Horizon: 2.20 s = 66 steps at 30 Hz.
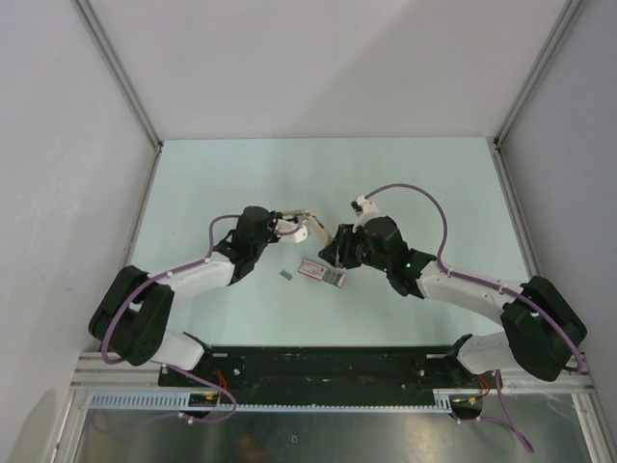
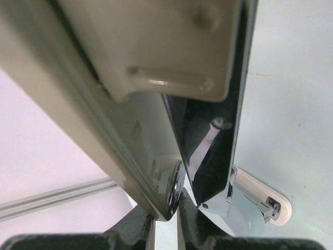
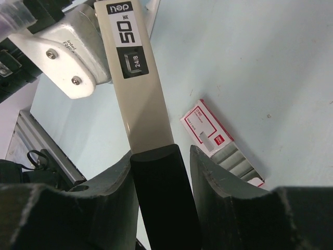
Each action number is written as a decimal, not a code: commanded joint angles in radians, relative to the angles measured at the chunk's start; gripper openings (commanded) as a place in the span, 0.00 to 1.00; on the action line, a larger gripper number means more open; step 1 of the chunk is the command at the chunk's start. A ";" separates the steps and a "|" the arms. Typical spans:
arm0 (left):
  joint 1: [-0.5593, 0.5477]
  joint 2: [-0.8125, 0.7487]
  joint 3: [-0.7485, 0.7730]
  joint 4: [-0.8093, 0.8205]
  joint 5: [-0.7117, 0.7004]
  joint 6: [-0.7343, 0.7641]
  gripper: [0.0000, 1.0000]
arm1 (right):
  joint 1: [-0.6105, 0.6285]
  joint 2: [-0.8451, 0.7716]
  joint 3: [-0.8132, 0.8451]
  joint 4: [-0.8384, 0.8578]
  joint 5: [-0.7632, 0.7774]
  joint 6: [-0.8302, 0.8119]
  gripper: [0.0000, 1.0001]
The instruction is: Unload the staples from the stapler
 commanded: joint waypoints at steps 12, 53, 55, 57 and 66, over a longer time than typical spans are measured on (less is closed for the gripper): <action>-0.196 -0.002 -0.238 0.588 -0.086 0.459 0.00 | -0.024 0.054 -0.004 0.112 0.124 0.024 0.00; -0.172 -0.056 0.181 -0.236 0.044 -0.095 0.00 | -0.109 0.061 0.009 0.179 -0.025 0.125 0.00; -0.170 -0.052 0.193 -0.235 0.046 -0.126 0.00 | -0.110 0.061 0.013 0.192 -0.024 0.130 0.00; -0.169 -0.045 0.220 -0.262 0.062 -0.185 0.00 | -0.110 0.064 0.028 0.209 -0.020 0.139 0.00; -0.125 -0.017 0.357 -0.423 0.207 -0.473 0.00 | -0.105 0.130 0.186 0.167 0.042 0.083 0.00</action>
